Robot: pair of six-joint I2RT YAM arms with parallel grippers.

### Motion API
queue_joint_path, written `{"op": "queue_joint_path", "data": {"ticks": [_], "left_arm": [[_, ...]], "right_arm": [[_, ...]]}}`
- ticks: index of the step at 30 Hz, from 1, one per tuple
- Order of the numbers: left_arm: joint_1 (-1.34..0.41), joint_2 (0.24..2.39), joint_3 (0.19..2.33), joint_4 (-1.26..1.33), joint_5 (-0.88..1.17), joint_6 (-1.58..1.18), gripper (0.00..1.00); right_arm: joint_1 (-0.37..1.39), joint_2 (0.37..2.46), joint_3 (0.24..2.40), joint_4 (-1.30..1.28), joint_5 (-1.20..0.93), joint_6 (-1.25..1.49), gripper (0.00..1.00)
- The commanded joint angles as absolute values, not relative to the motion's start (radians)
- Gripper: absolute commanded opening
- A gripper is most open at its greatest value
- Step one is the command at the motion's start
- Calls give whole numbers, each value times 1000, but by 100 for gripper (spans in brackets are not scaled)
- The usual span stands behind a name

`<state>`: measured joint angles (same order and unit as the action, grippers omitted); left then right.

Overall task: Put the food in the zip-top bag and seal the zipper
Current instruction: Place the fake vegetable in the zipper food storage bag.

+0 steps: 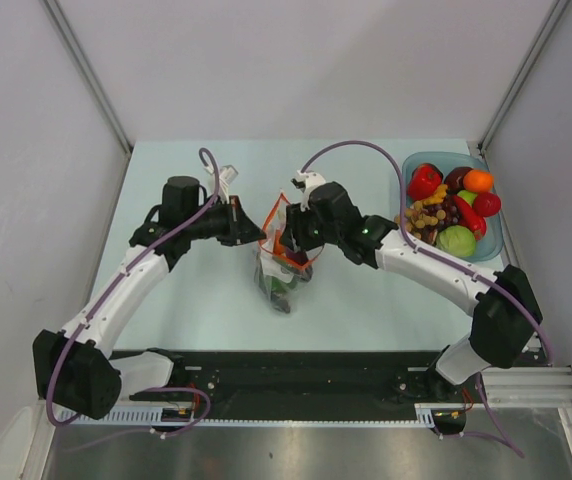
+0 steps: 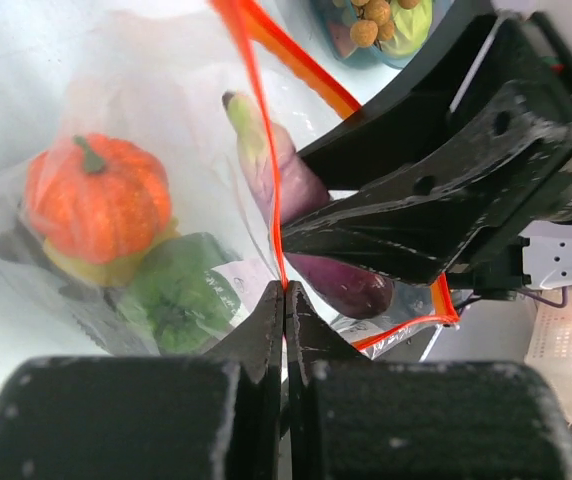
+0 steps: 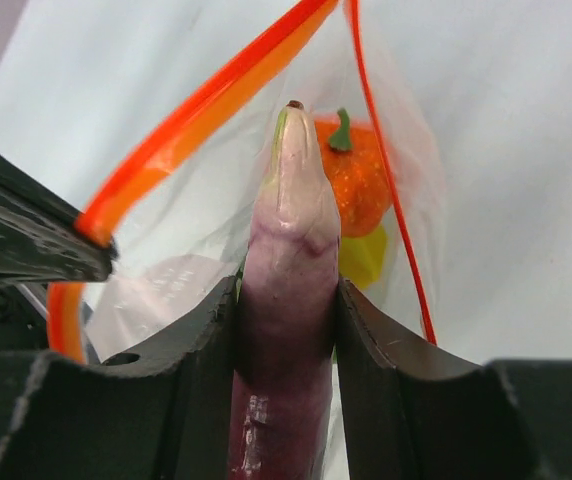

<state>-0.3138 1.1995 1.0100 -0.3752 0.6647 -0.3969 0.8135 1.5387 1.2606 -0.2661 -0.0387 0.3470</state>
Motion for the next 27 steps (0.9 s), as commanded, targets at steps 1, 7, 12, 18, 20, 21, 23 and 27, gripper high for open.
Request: {"op": "queue_joint_path", "data": {"ticks": [1,7,12,18,20,21,23,27], "left_arm": [[-319,1161,1000,-327,658,-420,0],[-319,1149,1006,-357,658,-391,0],[-319,1141,1000,-370,649,-370,0],[-318,1150,1002,-377,652,-359,0],[-319,1157,1006,-376,650,-357,0],[-319,1161,1008,-376,652,-357,0],[-319,1173,1014,-376,653,-354,0],[-319,1198,1028,-382,652,-351,0]], "right_arm": [[815,1508,1252,-241,-92,353,12],[789,1424,1285,-248,-162,348,92],[640,1315,1308,-291,-274,290,100],[236,1327,1338,-443,-449,76,100],[152,1368,1361,-506,-491,-36,100],[67,1383,1371,-520,-483,-90,100],[8,1436,1429,-569,-492,-121,100],[-126,1616,1560,-635,-413,-127,100]]}}
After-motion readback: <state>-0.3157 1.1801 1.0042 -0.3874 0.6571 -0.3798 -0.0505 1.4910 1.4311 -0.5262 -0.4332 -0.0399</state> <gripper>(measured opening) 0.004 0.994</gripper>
